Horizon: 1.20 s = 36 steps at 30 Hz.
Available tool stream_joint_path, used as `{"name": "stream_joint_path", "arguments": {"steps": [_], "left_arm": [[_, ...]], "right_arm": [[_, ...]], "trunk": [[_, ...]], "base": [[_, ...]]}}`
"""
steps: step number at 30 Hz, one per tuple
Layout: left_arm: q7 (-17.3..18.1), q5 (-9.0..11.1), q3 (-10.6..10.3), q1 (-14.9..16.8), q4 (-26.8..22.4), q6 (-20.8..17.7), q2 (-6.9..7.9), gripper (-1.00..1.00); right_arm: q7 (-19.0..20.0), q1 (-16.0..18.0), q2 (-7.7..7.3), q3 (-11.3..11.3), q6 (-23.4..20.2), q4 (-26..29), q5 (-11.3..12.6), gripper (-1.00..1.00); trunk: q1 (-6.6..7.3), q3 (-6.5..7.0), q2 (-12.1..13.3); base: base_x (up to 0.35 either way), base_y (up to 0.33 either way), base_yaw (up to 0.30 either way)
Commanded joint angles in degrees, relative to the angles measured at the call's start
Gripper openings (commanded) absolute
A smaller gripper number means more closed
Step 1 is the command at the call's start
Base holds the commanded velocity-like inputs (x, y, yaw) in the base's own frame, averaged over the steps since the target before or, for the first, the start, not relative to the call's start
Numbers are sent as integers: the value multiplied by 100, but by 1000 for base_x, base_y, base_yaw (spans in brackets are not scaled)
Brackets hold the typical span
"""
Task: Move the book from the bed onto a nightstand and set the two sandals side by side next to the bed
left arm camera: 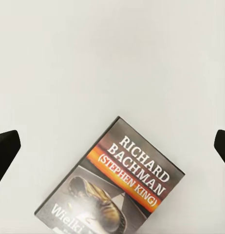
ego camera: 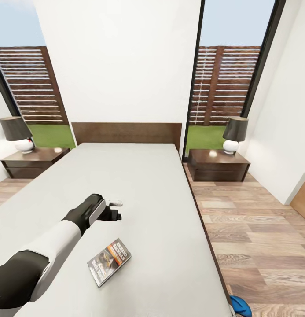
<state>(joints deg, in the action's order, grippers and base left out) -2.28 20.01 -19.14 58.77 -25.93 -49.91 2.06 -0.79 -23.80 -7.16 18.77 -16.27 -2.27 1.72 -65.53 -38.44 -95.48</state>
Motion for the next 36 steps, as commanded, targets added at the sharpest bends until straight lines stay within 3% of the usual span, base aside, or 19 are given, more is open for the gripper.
{"name": "stream_joint_path", "arguments": {"steps": [1,36], "left_arm": [[-23,47,-44,3,-11,-26,0,100],[6,64,-60,153,-49,-54,-30,100]], "right_arm": [[-8,-2,1,31,-24,11,17,100],[11,-2,56,45,-25,8,4,100]], "trunk": [[0,-14,-2],[0,-343,-2]], "base": [[0,0,0],[0,0,0]]}}
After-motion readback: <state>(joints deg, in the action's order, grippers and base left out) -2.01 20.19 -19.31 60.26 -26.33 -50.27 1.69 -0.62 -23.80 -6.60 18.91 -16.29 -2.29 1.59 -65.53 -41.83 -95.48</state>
